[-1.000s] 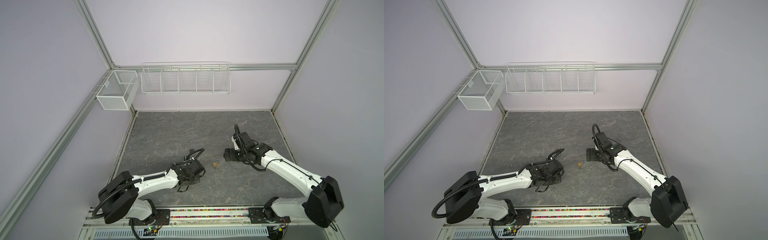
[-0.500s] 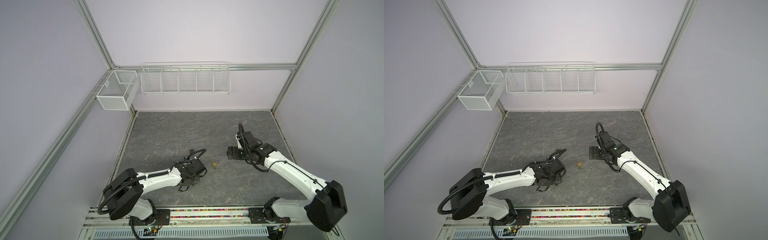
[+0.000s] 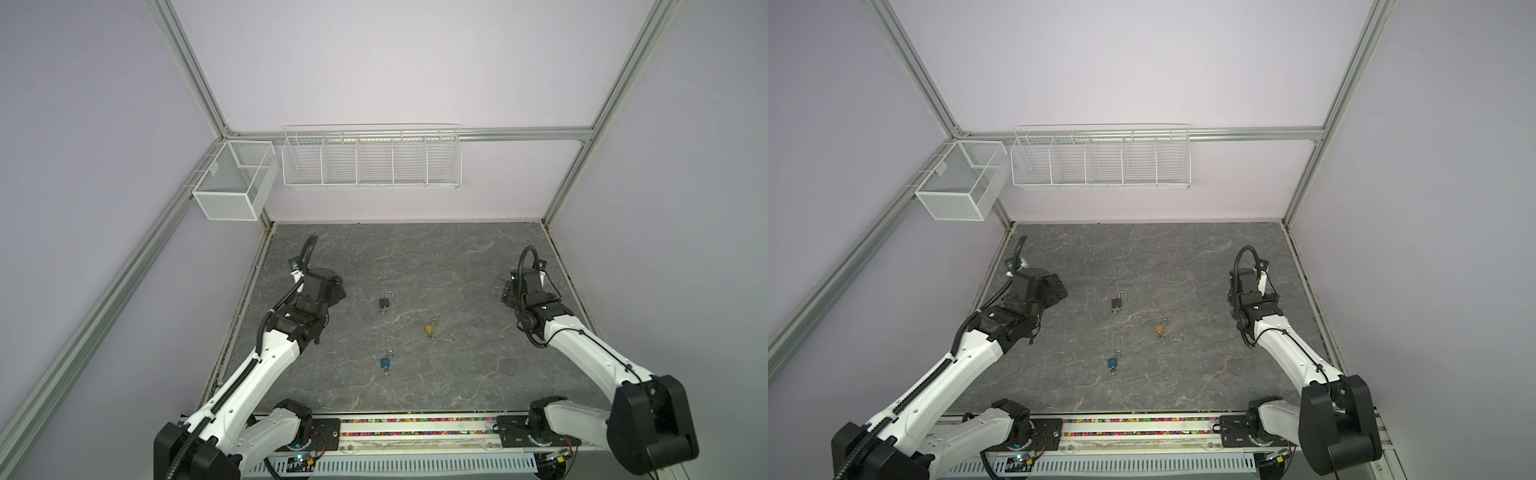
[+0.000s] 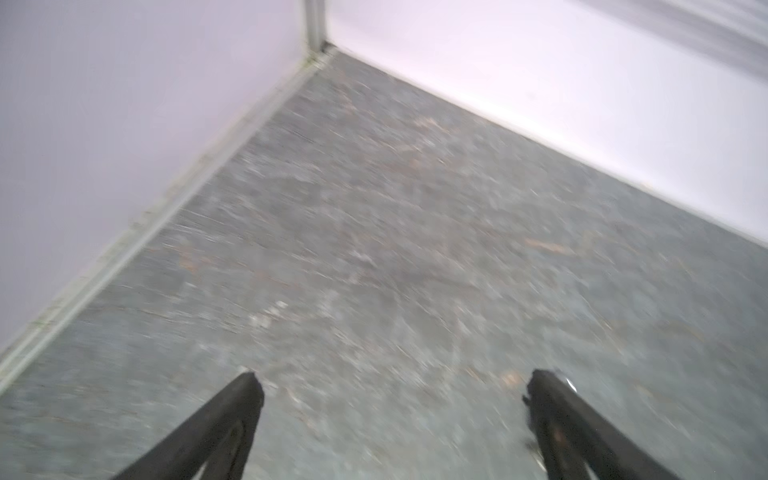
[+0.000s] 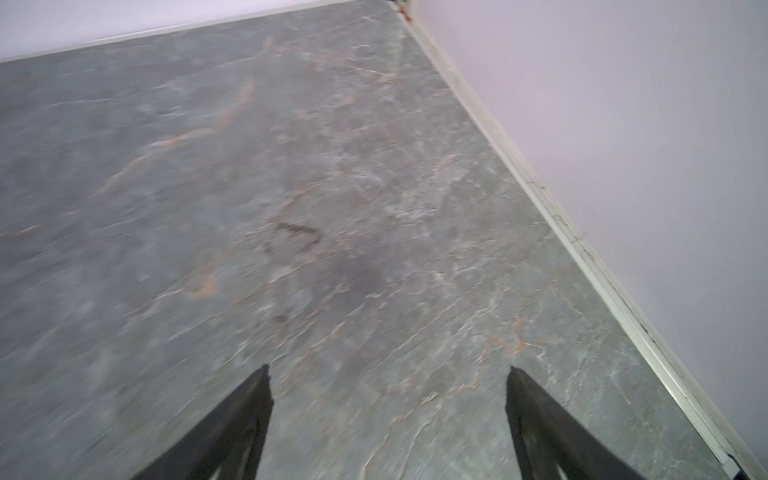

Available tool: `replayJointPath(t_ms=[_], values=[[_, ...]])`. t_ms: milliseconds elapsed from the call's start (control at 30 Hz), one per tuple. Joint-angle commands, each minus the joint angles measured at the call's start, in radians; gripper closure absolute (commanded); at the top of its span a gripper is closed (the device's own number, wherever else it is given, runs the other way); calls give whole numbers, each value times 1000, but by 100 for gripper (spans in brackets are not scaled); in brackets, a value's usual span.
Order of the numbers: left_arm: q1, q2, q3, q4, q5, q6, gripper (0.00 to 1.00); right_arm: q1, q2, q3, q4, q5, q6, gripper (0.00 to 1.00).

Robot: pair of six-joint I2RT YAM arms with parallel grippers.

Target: Unlock with the key

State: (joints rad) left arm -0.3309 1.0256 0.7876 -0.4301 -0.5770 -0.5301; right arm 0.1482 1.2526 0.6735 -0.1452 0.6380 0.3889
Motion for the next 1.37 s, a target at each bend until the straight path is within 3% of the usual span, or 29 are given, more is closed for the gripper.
replayJointPath(t_ms=[0, 133, 200, 300, 433, 500, 600, 633, 667, 700, 733, 800, 867, 1333], values=[[143, 29, -154, 294, -100, 248, 0, -104, 64, -71, 326, -17, -77, 11], [188, 112, -292, 652, -87, 381, 1, -141, 185, -109, 506, -92, -153, 11], [199, 174, -368, 875, -14, 432, 0, -142, 216, -77, 496, -149, -202, 11], [208, 270, -444, 1149, 61, 483, 1, -147, 230, -121, 659, -234, -287, 11], [244, 368, -438, 1281, 210, 486, 0, -146, 223, -183, 768, -362, -348, 10], [250, 435, -433, 1327, 258, 498, 0, -145, 221, -254, 907, -431, -377, 11], [250, 544, -482, 1540, 340, 553, 0, -142, 290, -348, 1158, -508, -416, 12], [250, 521, -471, 1465, 340, 541, 0, -141, 309, -327, 1144, -486, -411, 12], [251, 498, -429, 1349, 292, 507, 0, -141, 278, -285, 992, -471, -400, 11], [251, 502, -368, 1251, 222, 479, 1, -141, 271, -288, 999, -474, -398, 12], [254, 501, -369, 1249, 233, 477, 1, -136, 299, -306, 1090, -463, -410, 12], [260, 518, -385, 1307, 236, 482, 1, -123, 268, -298, 1014, -447, -412, 12], [259, 529, -400, 1355, 236, 491, 1, -128, 288, -304, 1064, -453, -412, 11], [259, 527, -403, 1357, 240, 492, 1, -128, 278, -297, 1030, -456, -410, 11]])
